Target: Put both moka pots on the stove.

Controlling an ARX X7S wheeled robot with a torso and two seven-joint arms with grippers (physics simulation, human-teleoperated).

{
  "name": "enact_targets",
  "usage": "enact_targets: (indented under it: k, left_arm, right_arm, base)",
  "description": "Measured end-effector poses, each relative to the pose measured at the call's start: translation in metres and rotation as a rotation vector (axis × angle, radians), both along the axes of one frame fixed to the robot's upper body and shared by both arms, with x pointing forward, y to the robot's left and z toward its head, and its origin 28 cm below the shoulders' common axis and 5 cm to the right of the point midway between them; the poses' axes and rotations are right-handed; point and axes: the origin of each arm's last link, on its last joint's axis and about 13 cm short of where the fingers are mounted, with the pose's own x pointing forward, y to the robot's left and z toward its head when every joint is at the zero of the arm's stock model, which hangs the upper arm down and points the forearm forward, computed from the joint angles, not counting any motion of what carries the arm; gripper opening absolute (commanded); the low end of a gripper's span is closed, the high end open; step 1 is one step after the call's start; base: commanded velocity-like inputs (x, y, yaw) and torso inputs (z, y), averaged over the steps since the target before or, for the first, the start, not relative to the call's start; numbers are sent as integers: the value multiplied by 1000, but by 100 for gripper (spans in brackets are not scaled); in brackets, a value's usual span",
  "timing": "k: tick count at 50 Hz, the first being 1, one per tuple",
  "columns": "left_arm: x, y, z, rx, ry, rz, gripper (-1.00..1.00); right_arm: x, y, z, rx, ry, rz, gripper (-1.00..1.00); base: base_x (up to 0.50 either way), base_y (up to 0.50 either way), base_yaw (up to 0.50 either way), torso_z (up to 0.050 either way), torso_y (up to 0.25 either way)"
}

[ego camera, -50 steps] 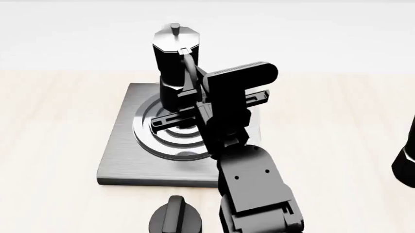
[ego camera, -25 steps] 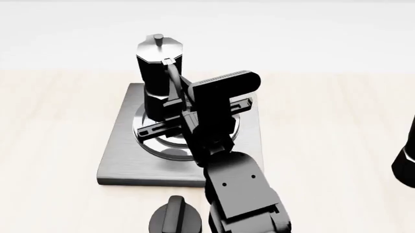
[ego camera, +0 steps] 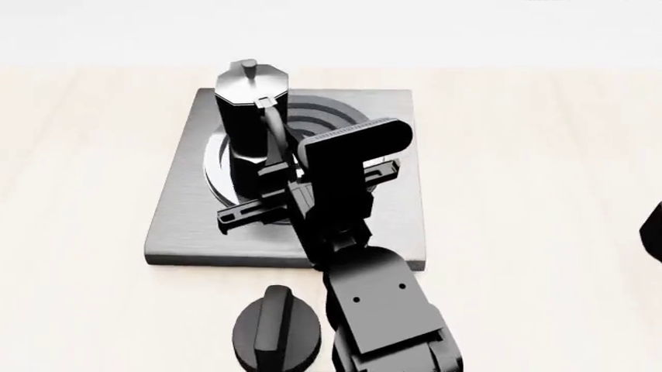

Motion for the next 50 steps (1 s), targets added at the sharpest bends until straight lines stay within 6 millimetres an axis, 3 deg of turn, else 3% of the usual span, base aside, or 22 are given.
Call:
enact_targets:
  k: [8,9,25,42,50]
  left_arm:
    - [0,0,1,-4,-7,0,100]
    - [0,0,1,-4,-7,0,100]
    - [-1,0,2,-7,-11,0,100]
    - [-5,-4,-1,-8,-14,0,100]
    - [-5,-5,-1,-8,-15,1,100]
  right_arm:
    - [1,0,0,-6,-1,4,-100]
    - [1,0,1,-7,-1,4,100]
    - [-15,-18,-3,-48,38,-29,100]
    - [-101,-57,43,-28,-33,-2,100]
    - [-129,-79,62,-37,-69,-49,100]
  base:
    - [0,0,0,0,0]
    - [0,0,0,0,0]
    - [0,0,0,0,0]
    - [0,0,0,0,0]
    - [0,0,0,0,0]
